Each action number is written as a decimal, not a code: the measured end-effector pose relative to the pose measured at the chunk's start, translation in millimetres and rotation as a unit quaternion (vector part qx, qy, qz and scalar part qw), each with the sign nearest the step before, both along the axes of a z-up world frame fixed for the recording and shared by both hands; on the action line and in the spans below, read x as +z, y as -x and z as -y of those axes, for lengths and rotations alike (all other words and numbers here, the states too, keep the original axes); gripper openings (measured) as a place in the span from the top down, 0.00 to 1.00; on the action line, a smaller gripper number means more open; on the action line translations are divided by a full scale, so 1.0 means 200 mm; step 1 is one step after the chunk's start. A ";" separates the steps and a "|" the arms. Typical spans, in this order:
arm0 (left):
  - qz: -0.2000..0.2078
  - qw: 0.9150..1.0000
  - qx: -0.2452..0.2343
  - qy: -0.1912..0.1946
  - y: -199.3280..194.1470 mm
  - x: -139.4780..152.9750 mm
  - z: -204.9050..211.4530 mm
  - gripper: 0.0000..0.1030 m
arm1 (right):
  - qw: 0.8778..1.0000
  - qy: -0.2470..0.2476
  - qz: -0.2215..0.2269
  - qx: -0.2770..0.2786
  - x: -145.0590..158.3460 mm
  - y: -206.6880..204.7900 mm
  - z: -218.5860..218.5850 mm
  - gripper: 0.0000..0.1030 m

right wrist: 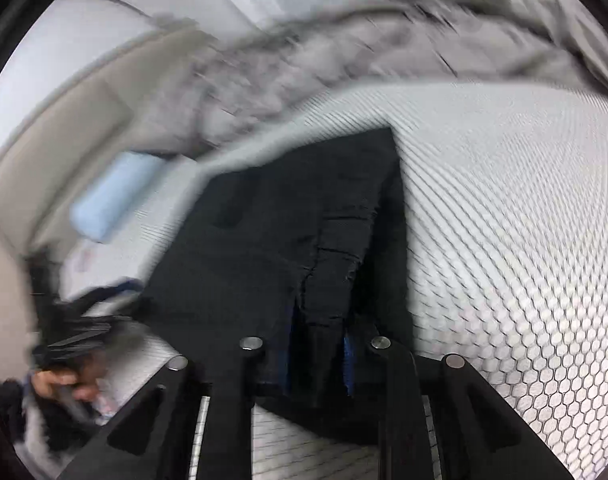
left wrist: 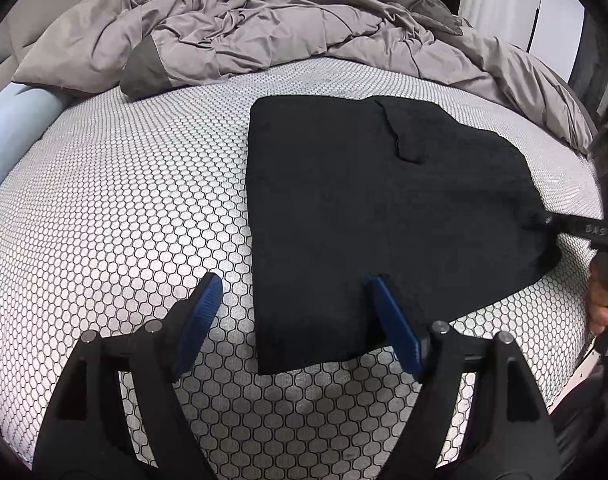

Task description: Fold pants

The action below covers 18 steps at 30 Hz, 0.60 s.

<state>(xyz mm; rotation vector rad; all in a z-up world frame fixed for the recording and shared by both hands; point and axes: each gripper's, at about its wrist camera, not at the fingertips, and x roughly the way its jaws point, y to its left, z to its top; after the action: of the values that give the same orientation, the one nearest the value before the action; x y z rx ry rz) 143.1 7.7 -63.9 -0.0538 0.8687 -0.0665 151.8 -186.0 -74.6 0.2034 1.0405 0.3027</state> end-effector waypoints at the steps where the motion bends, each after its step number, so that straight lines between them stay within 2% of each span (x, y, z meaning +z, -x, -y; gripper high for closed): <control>1: 0.001 1.000 0.001 0.000 0.00 0.00 0.00 0.27 | 1.000 -0.010 -0.021 -0.006 -0.06 -0.02 0.02 0.74; 2: 0.003 1.000 0.002 0.000 0.00 0.01 -0.01 0.27 | 0.999 -0.027 -0.022 -0.011 -0.06 -0.02 0.04 0.71; 3: 0.006 1.000 0.005 -0.001 0.01 0.02 -0.02 0.27 | 0.999 -0.037 -0.017 -0.013 -0.02 -0.01 0.05 0.61; 4: 0.010 1.000 0.007 -0.001 0.02 0.03 -0.02 0.27 | 0.999 -0.036 -0.008 -0.016 0.03 0.01 0.06 0.57; 7: 0.016 1.000 0.001 0.002 0.03 0.05 -0.03 0.27 | 0.998 -0.039 0.038 -0.021 0.14 0.09 0.09 0.56; 8: 0.015 1.000 0.001 0.000 0.03 0.05 -0.03 0.27 | 0.998 -0.053 0.039 -0.013 0.16 0.11 0.10 0.59; 9: 0.011 1.000 0.001 -0.004 0.02 0.04 -0.02 0.27 | 0.997 -0.064 0.031 -0.004 0.15 0.11 0.10 0.68; 10: 0.009 1.000 0.002 -0.005 0.02 0.03 -0.02 0.27 | 0.997 -0.072 0.021 0.002 0.14 0.11 0.10 0.73; 12: 0.009 1.000 0.001 -0.006 0.01 0.03 -0.02 0.27 | 0.999 -0.047 0.017 0.001 0.11 0.08 0.07 0.94; 16: 0.013 1.000 0.001 -0.004 0.02 0.05 -0.03 0.27 | 0.997 -0.074 0.029 0.020 0.19 0.11 0.03 0.95; 18: 0.009 1.000 -0.001 -0.005 0.02 0.04 -0.04 0.27 | 0.997 -0.069 0.029 0.028 0.20 0.14 0.03 0.95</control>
<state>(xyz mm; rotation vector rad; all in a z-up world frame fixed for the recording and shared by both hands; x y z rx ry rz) 138.8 14.8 -56.5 -0.0426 0.8503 -0.0640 124.3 -191.3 -34.2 0.2876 0.9695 0.4294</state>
